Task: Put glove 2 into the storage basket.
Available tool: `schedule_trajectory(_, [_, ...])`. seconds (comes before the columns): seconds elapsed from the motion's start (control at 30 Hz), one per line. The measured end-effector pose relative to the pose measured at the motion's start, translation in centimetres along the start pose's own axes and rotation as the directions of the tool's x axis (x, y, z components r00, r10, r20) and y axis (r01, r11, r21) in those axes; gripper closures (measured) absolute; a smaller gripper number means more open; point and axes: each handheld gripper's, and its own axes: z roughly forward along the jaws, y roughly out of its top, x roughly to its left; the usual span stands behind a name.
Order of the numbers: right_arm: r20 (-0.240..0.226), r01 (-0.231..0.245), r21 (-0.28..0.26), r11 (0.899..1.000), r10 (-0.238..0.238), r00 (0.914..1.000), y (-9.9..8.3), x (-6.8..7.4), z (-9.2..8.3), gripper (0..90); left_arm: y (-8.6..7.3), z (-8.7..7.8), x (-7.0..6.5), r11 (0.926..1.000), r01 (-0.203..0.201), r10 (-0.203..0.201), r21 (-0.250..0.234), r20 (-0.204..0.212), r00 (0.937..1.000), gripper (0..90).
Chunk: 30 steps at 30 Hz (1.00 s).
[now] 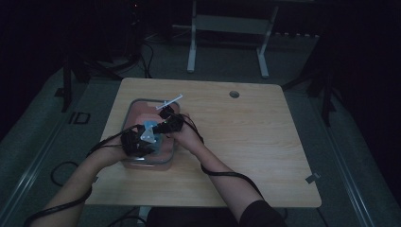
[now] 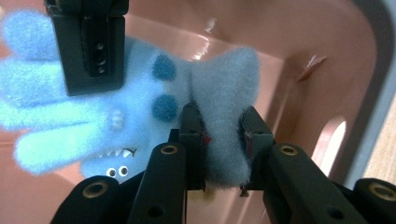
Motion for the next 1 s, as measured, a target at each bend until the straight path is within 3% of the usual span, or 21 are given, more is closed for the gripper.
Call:
schedule_trajectory(0.3, [0.037,0.001,-0.004,1.000,-0.001,0.9993,0.2,-0.5,-0.2,65.9,-0.1,0.5,0.3,0.9992,0.039,-0.038,0.007,-0.004,0.9993,68.4])
schedule_trajectory(0.47, [0.050,0.012,-0.009,1.000,-0.012,0.9987,0.4,-0.8,-0.9,60.5,-0.2,0.2,0.6,0.9966,0.083,-0.083,-0.003,-0.009,0.9965,47.1])
schedule_trajectory(0.5, [0.052,0.017,-0.012,1.000,-0.016,0.9985,0.4,-0.8,-1.1,58.5,-0.3,0.0,0.6,0.9956,0.094,-0.094,-0.009,-0.022,0.9953,47.1])
schedule_trajectory(0.53, [0.045,0.021,-0.025,0.999,-0.020,0.9988,0.5,-0.8,-1.7,54.2,-0.3,-0.3,0.7,0.9926,0.119,-0.120,-0.023,-0.036,0.9921,35.8])
schedule_trajectory(0.6, [0.044,0.035,-0.032,0.999,-0.033,0.9985,0.6,-0.7,-2.2,48.9,-0.2,-0.7,0.9,0.9872,0.153,-0.155,-0.046,-0.056,0.9863,25.5])
schedule_trajectory(0.67, [0.031,0.045,-0.039,0.998,-0.044,0.9986,0.6,-0.6,-2.8,43.0,0.0,-1.2,1.1,0.9814,0.181,-0.184,-0.064,-0.046,0.9819,13.8])
schedule_trajectory(0.77, [0.010,0.048,-0.056,0.997,-0.048,0.9988,0.5,-0.6,-3.6,33.3,0.3,-1.5,1.2,0.9717,0.216,-0.221,-0.096,-0.044,0.9744,6.5])
schedule_trajectory(0.9, [-0.011,0.054,-0.076,0.996,-0.055,0.9984,0.1,-0.9,-4.5,23.1,0.7,-1.8,1.1,0.9678,0.223,-0.231,-0.118,-0.057,0.9713,2.2])
schedule_trajectory(0.93, [-0.016,0.057,-0.084,0.995,-0.058,0.9982,-0.1,-1.0,-4.7,20.3,1.0,-1.9,0.9,0.9636,0.225,-0.234,-0.145,-0.053,0.9707,2.2])
schedule_trajectory(1.0, [-0.020,0.060,-0.090,0.994,-0.062,0.9979,-0.2,-1.0,-4.9,19.4,1.3,-2.1,0.8,0.9607,0.226,-0.236,-0.162,-0.051,0.9703,2.1])
